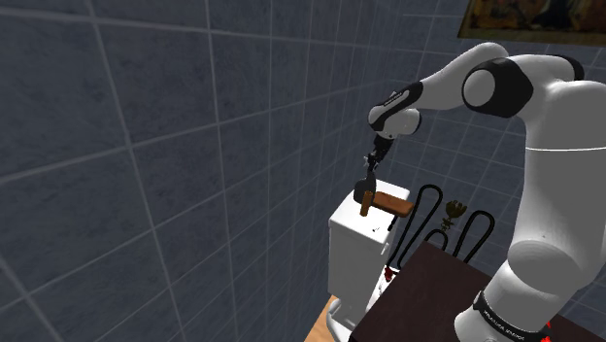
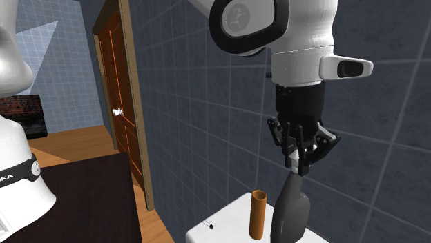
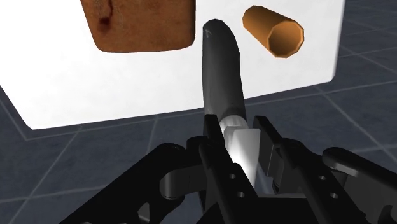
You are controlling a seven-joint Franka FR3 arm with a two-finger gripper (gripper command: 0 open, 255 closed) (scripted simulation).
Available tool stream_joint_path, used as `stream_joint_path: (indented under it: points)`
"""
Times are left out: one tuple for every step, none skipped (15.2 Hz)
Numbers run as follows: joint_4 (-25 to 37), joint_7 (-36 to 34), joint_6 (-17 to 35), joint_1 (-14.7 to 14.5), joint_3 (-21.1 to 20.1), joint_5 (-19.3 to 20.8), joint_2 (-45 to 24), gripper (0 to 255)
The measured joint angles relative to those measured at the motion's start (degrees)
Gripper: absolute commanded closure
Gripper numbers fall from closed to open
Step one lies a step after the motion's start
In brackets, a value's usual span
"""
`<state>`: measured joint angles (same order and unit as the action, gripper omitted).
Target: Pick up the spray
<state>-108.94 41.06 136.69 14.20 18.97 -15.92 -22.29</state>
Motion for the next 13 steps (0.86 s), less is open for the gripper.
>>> stream_joint_path:
  points:
    - [0.02, -0.13, -0.49, -0.06, 0.15, 0.26, 0.5, 255]
    - [0.2, -0.29, -1.02, -0.11, 0.28, 0.49, 0.88, 255]
    - [0.36, -0.5, -1.63, -0.21, 0.43, 0.79, 1.36, 255]
    - [0.53, -0.87, -2.25, -0.4, 0.55, 1.12, 1.87, 255]
    - [0.95, -1.14, -2.97, -0.5, 0.66, 1.39, 2.2, 255]
    - [1.36, -1.35, -3.7, -0.55, 0.77, 1.65, 2.55, 255]
    - [1.51, -1.43, -4.24, -0.56, 0.9, 1.88, 2.97, 255]
    - [1.6, -1.65, -4.82, -0.67, 1.03, 2.17, 3.49, 255]
    - [1.92, -1.74, -5.38, -0.66, 1.12, 2.34, 3.75, 255]
    - [2.33, -2.04, -6.15, -0.77, 1.22, 2.64, 4.16, 255]
    - [2.47, -2.32, -6.77, -0.91, 1.32, 2.96, 4.69, 255]
    - [3.03, -2.42, -7.44, -0.89, 1.39, 3.09, 4.82, 255]
    - [3.11, -2.48, -7.78, -0.9, 1.46, 3.23, 5.08, 255]
